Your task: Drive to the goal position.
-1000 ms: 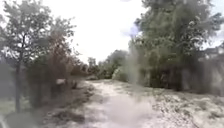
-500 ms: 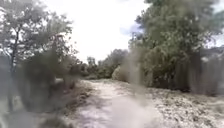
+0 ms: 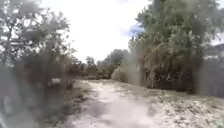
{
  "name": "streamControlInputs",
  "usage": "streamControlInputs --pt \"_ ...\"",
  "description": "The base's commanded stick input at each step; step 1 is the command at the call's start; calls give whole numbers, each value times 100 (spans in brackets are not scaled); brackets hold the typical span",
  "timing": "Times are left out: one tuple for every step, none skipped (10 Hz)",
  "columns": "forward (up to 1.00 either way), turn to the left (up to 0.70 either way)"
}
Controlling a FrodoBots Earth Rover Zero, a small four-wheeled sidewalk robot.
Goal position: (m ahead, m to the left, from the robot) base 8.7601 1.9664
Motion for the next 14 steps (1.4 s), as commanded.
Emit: streamControlInputs --pt "59 1" --pt "59 1" --pt "59 1" --pt "59 1" --pt "59 1" --pt "59 1" --pt "59 1" --pt "59 1" --pt "59 1" --pt "59 1" --pt "59 1" --pt "59 1" --pt "59 1" --pt "59 1"
